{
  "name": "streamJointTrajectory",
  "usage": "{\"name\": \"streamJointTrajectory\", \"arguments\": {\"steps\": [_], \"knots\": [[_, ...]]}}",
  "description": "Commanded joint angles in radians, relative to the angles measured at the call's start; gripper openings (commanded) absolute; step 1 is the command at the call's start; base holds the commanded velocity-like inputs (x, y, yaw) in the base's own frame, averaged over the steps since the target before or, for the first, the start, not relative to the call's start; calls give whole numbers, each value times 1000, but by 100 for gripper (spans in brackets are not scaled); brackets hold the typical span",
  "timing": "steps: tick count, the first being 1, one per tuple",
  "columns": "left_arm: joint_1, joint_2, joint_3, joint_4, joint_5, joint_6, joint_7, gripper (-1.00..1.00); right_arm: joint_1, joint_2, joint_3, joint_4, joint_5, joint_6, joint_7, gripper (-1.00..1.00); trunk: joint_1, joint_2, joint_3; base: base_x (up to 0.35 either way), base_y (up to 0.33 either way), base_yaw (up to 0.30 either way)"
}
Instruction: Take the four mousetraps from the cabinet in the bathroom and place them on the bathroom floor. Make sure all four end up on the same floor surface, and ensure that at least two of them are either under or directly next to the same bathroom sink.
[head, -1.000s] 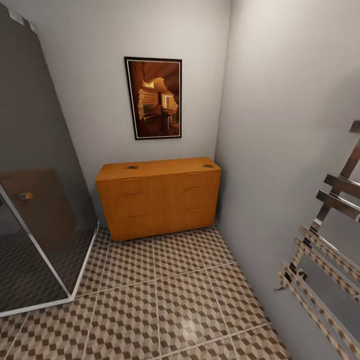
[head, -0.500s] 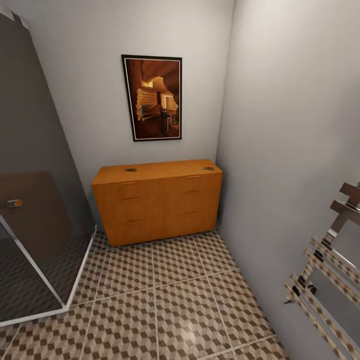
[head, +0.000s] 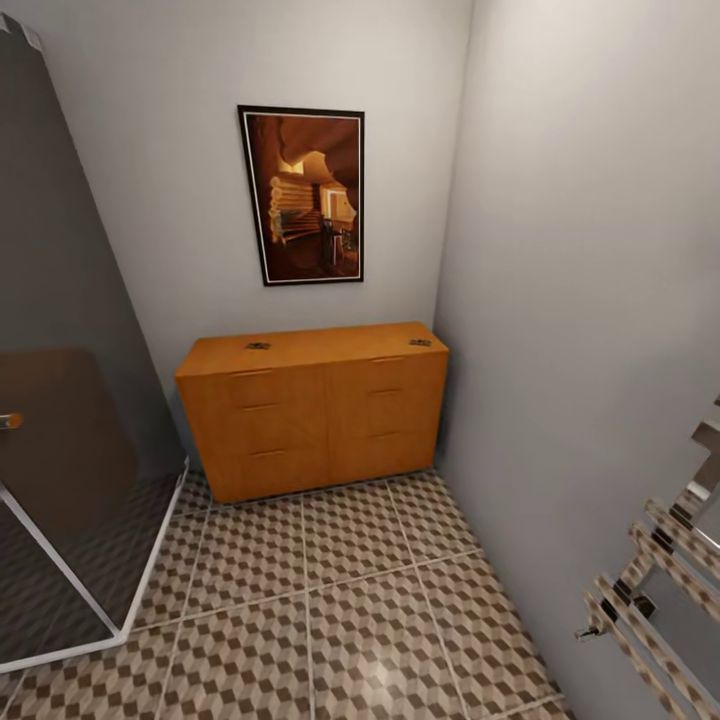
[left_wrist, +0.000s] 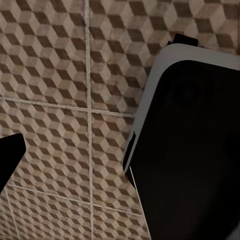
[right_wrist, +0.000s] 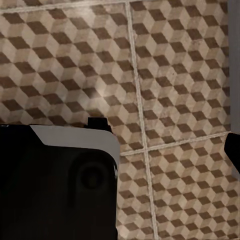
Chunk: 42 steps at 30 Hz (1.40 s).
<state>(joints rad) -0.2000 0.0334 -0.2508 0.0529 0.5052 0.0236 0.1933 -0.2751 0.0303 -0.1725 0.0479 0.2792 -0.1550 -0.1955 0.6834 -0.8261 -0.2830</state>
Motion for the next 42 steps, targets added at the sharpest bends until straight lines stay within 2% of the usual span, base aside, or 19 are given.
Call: {"name": "streamJointTrajectory", "arguments": {"steps": [1,42], "knots": [[-1,0,-8,1,7,3,1,100,-2,0,-8,4,10,-7,-6,100,0,-1,-1,178,0,0],[-1,0,-8,1,9,3,2,100,-1,1,-10,4,6,-8,-6,100,0,-1,-1,170,0,11]]}}
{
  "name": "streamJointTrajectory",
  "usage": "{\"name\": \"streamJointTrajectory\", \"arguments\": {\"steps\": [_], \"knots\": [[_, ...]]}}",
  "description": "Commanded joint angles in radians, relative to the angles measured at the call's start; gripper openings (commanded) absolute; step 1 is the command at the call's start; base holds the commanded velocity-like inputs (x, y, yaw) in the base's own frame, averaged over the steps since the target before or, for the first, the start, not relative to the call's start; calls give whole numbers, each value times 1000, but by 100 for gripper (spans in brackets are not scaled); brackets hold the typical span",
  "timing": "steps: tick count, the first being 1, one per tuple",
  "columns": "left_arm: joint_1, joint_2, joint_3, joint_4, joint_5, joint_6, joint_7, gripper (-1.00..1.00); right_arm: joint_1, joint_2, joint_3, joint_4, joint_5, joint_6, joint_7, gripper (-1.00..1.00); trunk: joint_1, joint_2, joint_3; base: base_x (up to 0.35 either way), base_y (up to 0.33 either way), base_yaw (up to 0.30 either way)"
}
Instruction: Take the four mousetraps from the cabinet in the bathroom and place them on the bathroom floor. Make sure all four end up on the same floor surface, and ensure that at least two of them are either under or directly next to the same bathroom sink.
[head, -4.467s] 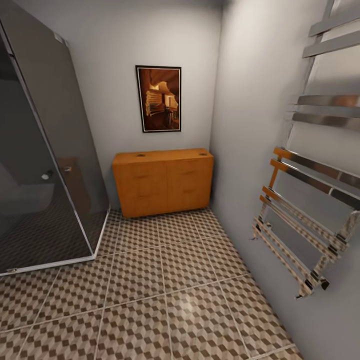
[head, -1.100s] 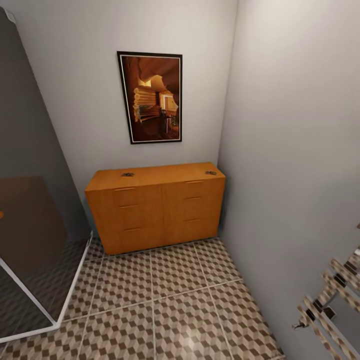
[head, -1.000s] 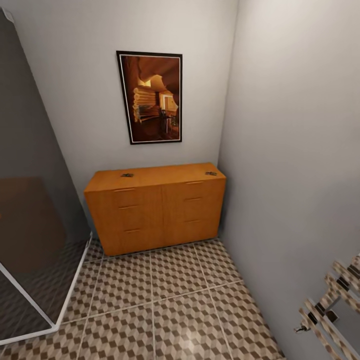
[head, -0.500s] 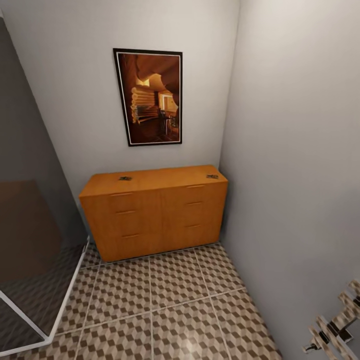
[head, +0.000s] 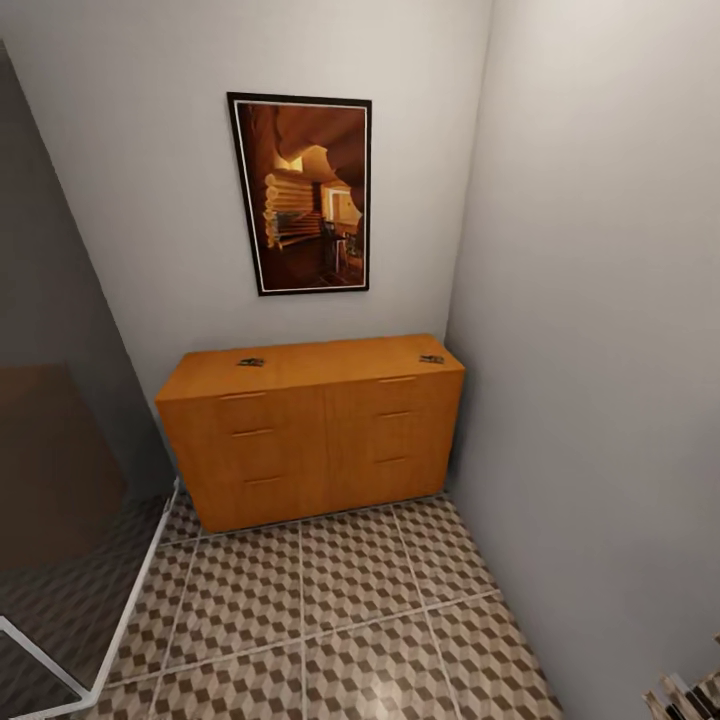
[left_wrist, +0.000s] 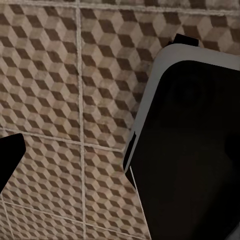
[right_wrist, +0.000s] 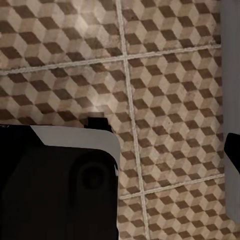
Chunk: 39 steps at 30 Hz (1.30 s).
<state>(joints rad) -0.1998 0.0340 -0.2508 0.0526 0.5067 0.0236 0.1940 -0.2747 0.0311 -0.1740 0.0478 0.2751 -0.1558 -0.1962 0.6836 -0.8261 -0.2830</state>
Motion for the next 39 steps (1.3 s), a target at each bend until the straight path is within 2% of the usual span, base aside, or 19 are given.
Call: {"name": "streamJointTrajectory", "arguments": {"steps": [1,15,39], "knots": [[-1,0,-8,1,7,2,2,100,-2,0,-8,4,10,-7,-5,100,0,-1,-1,49,0,184],[-1,0,-8,1,7,2,2,100,-2,0,-9,4,13,-7,-5,100,0,-1,-1,11,0,228],[-1,-4,-8,0,9,1,1,100,-2,-2,-7,5,16,-7,-5,100,0,-1,-1,0,0,11]]}}
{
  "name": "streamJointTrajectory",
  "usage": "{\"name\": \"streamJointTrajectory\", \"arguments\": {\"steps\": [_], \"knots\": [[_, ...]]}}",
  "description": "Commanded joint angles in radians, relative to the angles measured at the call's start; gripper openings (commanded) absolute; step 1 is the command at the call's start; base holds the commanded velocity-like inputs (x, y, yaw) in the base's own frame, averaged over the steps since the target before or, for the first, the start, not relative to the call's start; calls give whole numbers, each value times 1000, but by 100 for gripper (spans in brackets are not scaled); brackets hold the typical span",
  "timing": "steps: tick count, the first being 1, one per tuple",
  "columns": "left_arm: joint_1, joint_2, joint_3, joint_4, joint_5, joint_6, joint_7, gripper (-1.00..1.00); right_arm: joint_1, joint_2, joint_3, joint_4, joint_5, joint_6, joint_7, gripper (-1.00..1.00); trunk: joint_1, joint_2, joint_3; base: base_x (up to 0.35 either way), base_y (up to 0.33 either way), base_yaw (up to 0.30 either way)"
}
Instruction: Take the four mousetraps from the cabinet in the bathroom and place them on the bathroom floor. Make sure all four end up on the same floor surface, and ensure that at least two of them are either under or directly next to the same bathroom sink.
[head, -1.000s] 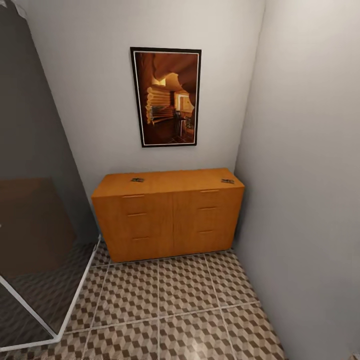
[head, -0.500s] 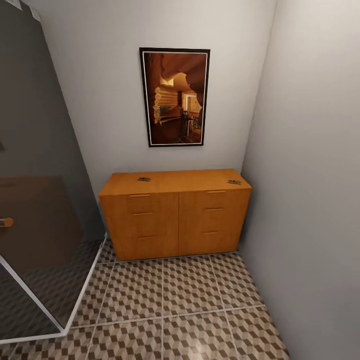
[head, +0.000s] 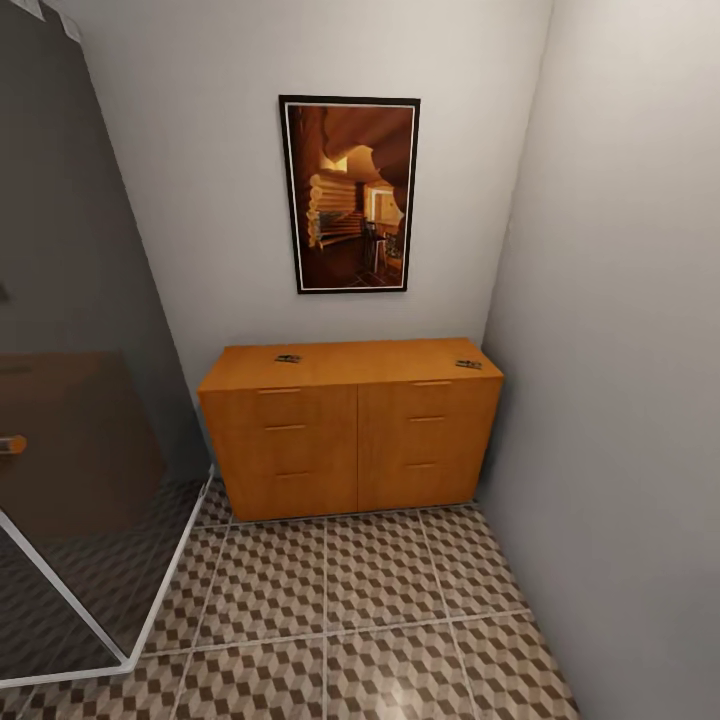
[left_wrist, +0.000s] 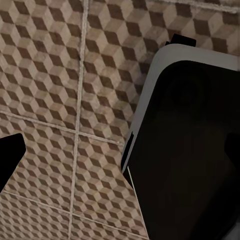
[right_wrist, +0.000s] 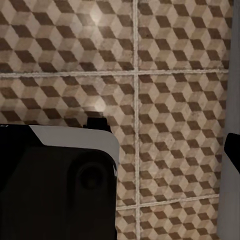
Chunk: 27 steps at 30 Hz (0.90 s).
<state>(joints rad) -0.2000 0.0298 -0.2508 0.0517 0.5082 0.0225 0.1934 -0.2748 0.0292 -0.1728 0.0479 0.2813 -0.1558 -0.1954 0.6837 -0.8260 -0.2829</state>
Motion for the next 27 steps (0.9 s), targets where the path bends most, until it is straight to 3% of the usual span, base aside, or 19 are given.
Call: {"name": "streamJointTrajectory", "arguments": {"steps": [1,21,27], "knots": [[-1,-4,-8,1,8,2,1,100,-2,-1,-8,5,11,-8,-6,100,0,-1,-1,0,0,0],[-1,-11,-7,-15,6,3,-2,100,-3,-15,-4,-10,13,-32,-8,100,0,-1,-1,0,0,0],[-10,-3,-7,-125,2,7,5,100,-7,-11,-1,-178,27,-7,-15,100,0,-1,-1,0,0,0]]}}
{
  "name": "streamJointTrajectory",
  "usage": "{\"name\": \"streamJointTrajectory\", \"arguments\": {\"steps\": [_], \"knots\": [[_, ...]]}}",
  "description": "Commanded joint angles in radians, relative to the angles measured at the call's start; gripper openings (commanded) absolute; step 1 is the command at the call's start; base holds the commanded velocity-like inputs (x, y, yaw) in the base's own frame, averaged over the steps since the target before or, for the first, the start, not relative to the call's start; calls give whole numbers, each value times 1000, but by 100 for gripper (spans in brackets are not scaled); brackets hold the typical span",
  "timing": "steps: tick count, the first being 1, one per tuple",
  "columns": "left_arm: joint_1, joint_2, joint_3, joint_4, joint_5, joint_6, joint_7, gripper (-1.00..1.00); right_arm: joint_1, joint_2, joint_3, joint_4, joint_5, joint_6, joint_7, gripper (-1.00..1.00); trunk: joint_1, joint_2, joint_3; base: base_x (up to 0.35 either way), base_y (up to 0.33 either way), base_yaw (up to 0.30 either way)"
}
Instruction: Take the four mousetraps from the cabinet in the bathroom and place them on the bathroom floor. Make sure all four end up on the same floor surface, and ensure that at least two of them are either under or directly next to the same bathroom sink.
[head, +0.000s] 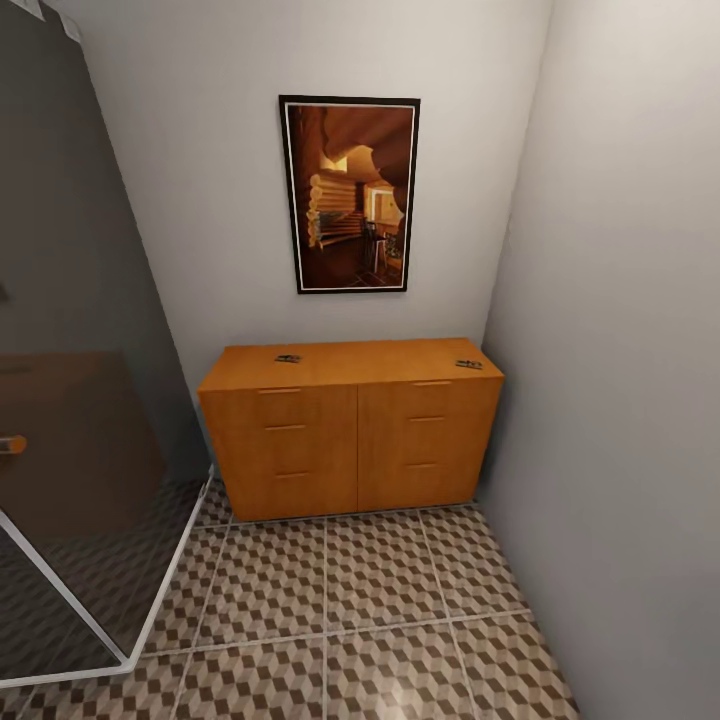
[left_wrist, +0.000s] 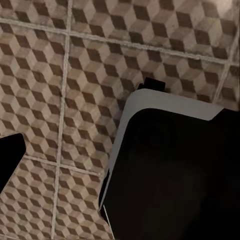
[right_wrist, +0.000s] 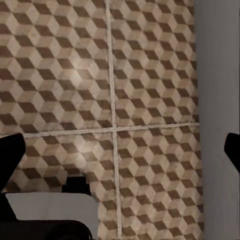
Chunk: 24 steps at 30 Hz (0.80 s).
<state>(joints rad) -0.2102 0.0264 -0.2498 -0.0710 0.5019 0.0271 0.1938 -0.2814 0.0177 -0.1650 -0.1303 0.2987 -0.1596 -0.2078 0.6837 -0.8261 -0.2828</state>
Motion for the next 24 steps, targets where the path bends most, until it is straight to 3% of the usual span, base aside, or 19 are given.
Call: {"name": "streamJointTrajectory", "arguments": {"steps": [1,8,13,15,19,24], "knots": [[-1,3,-8,-52,8,6,6,100,-1,3,-9,-58,17,13,-3,100,0,-1,-1,0,0,0],[-9,6,-7,-259,6,30,9,100,-1,34,-8,-318,52,119,-2,100,0,-1,-1,0,0,0],[-33,4,-7,-403,6,102,12,100,-1,56,20,-513,66,201,0,100,0,-1,-1,0,0,0],[-52,2,-7,-509,6,178,15,100,-1,69,61,-639,67,254,2,100,0,-1,-1,0,0,0],[-78,-2,-6,-661,6,298,28,100,-1,76,125,-798,64,313,4,100,0,-1,-1,0,0,0],[-162,-18,-5,-968,6,534,82,100,-1,84,257,-1079,61,387,5,100,0,-1,-1,0,0,0]]}}
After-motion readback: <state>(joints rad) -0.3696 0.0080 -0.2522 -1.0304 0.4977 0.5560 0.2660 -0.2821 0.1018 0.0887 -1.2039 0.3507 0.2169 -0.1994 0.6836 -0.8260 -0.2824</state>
